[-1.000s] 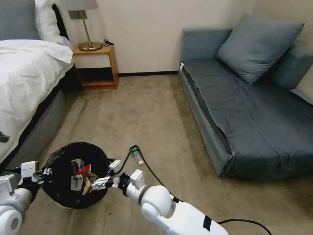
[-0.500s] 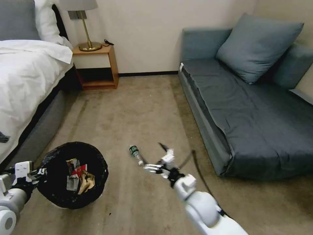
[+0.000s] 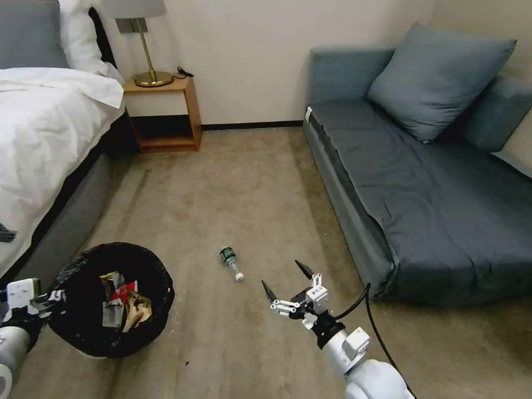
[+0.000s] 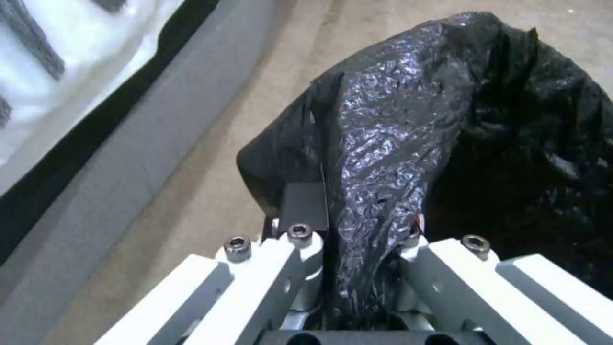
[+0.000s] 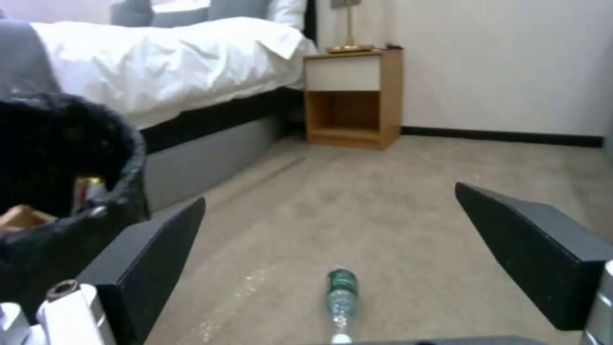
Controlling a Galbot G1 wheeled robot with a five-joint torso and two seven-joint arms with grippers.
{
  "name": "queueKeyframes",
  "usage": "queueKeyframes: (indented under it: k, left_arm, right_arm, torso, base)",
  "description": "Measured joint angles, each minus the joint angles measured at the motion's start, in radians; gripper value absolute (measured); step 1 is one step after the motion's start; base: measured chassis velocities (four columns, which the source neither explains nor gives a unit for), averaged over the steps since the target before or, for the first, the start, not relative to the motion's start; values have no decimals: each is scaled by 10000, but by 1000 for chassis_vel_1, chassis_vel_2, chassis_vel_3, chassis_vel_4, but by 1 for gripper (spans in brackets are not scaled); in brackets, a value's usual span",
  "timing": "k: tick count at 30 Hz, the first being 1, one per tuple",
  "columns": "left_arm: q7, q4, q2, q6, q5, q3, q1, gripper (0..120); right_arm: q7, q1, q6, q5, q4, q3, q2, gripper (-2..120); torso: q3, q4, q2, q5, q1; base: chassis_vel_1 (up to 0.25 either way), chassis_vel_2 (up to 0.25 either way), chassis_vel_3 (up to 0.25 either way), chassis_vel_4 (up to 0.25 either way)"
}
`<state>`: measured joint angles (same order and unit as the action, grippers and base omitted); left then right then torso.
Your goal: Pick up the trash bin, then pick up the garbage on the floor and place it into the trash bin.
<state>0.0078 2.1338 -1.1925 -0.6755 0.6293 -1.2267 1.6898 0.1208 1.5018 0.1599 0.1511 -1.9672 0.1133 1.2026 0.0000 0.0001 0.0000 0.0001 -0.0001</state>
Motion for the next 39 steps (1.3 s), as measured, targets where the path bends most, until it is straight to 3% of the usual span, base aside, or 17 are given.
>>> queueKeyframes:
  k: [7, 39]
  left_arm:
    - [-31, -25, 258, 4, 93, -71, -54, 7]
    - [-46, -151, 338, -36, 137, -93, -313, 7]
  right_arm:
    - [78, -76, 32, -435, 166, -290, 44, 100]
    - [166, -778, -484, -510, 1109, -1353, -364, 100]
  torso:
    - [0, -1, 0, -1, 1]
    - [1, -2, -1, -2, 1]
  base:
    - [-58, 58, 67, -57]
    - [-113, 117, 114, -118]
